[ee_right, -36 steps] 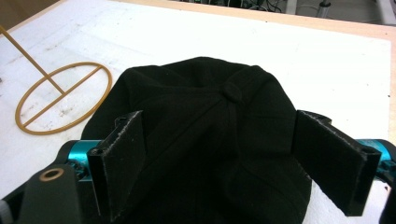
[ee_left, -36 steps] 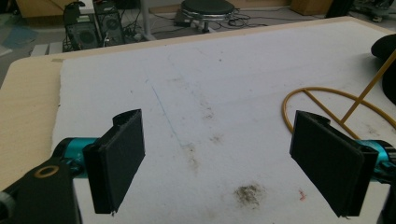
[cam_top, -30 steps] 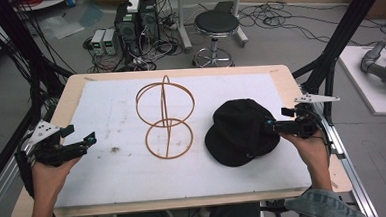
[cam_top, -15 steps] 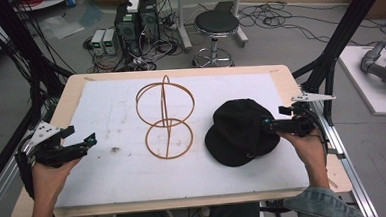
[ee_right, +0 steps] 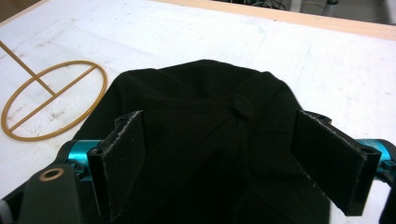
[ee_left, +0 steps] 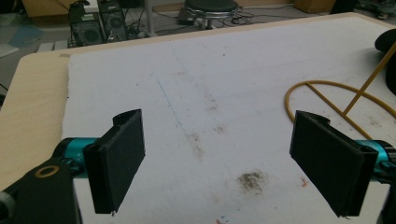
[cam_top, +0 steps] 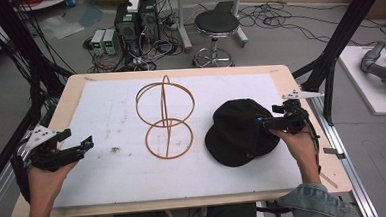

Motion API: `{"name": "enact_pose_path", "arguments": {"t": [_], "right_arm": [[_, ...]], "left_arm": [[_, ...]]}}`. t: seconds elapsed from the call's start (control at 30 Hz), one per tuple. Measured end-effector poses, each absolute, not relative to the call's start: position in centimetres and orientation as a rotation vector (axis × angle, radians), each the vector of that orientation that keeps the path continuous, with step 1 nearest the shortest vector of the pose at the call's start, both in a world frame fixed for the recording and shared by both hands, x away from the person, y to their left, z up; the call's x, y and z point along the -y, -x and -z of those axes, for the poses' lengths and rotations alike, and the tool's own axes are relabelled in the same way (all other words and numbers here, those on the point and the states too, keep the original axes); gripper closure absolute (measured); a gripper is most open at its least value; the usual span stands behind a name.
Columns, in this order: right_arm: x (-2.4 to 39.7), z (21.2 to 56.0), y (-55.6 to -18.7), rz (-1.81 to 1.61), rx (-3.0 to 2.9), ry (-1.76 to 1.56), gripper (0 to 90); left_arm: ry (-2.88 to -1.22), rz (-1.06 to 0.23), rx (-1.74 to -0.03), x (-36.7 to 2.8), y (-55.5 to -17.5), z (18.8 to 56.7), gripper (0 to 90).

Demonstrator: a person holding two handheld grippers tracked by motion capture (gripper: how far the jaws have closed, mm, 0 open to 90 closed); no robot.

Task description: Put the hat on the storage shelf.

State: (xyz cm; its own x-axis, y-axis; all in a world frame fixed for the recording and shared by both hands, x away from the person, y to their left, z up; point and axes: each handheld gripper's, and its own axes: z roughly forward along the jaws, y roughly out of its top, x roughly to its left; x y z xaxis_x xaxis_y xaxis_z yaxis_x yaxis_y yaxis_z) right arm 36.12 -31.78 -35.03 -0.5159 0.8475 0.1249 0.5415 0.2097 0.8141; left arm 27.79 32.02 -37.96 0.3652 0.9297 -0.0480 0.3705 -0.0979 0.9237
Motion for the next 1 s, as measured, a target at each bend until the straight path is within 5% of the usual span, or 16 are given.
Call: {"name": "enact_pose_path", "arguments": {"t": [0.83,1.0], "right_arm": [[30.7,37.6,-39.1,-1.147,-2.221,-1.423,18.9],[30.4,38.0,-39.3,-1.148,-2.262,-1.419,35.0]], "left_arm": [[-1.651,-0.751,-1.212,-33.5,-26.4,38.2,18.5],[-1.646,-0.754,-1.213,-33.6,-26.4,38.1,18.5]]}}
